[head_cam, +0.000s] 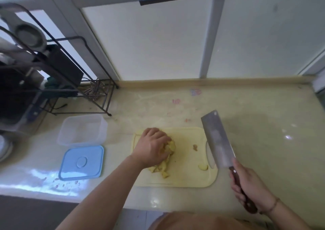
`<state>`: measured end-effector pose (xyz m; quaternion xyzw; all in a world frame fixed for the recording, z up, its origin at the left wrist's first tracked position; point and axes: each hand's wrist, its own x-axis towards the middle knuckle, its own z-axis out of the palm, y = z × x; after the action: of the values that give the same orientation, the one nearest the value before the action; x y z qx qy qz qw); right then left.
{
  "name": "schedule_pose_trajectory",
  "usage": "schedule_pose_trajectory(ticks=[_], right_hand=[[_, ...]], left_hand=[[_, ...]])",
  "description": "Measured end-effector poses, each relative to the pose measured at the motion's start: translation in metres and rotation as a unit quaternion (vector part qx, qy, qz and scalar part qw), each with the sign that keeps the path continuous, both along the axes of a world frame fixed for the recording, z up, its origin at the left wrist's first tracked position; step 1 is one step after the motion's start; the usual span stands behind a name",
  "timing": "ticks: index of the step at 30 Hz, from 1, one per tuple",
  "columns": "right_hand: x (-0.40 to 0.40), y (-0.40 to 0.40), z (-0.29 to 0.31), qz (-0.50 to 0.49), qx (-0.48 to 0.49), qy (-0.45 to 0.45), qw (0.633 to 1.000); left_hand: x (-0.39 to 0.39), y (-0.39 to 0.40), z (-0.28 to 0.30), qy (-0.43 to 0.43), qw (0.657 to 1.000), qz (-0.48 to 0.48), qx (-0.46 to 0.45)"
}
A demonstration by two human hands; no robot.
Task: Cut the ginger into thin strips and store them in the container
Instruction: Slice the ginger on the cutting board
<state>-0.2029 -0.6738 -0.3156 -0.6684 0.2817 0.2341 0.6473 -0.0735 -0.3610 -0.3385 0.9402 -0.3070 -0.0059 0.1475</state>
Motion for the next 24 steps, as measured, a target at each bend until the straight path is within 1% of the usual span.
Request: schedule_pose_trajectory(ticks=[3, 5, 7, 9, 10, 12, 15, 20, 22, 24], right_hand=[[-0.002, -0.001, 0.000, 0.017, -0.009, -0.009, 1.000], [-0.002, -0.002, 0.001, 0.034, -0.016, -0.017, 0.999], [-0.002, 0.000, 0.002, 0.049, -0.016, -0.022, 0.998], [-0.002, 0.003, 0.001, 0.060, -0.016, -0.024, 0.998], [-0.001, 0.004, 0.001, 0.064, -0.016, -0.022, 0.998], [-0.001, 0.006, 0.000, 0.071, -0.015, -0.016, 0.997], [-0.001, 0.005, -0.003, 0.077, -0.022, -0.012, 0.997], [0.000, 0.007, -0.002, 0.080, -0.026, -0.003, 0.996], [0.000, 0.008, 0.000, 0.089, -0.032, -0.009, 0.995], [0.000, 0.009, 0.002, 0.098, -0.034, -0.013, 0.995]], left_hand=[[-0.014, -0.011, -0.002, -0.061, 0.998, 0.007, 0.014], [-0.029, -0.018, -0.005, -0.076, 0.995, 0.059, 0.034], [-0.043, -0.028, -0.005, -0.041, 0.987, 0.140, 0.073], [-0.050, -0.041, -0.004, 0.004, 0.970, 0.210, 0.121], [-0.051, -0.047, -0.003, 0.023, 0.963, 0.231, 0.135], [-0.049, -0.054, -0.001, 0.041, 0.956, 0.258, 0.131], [-0.046, -0.056, 0.002, 0.045, 0.957, 0.266, 0.109], [-0.050, -0.053, -0.003, 0.036, 0.962, 0.231, 0.144], [-0.056, -0.049, -0.006, 0.027, 0.968, 0.209, 0.137], [-0.060, -0.044, -0.006, 0.031, 0.970, 0.207, 0.121]])
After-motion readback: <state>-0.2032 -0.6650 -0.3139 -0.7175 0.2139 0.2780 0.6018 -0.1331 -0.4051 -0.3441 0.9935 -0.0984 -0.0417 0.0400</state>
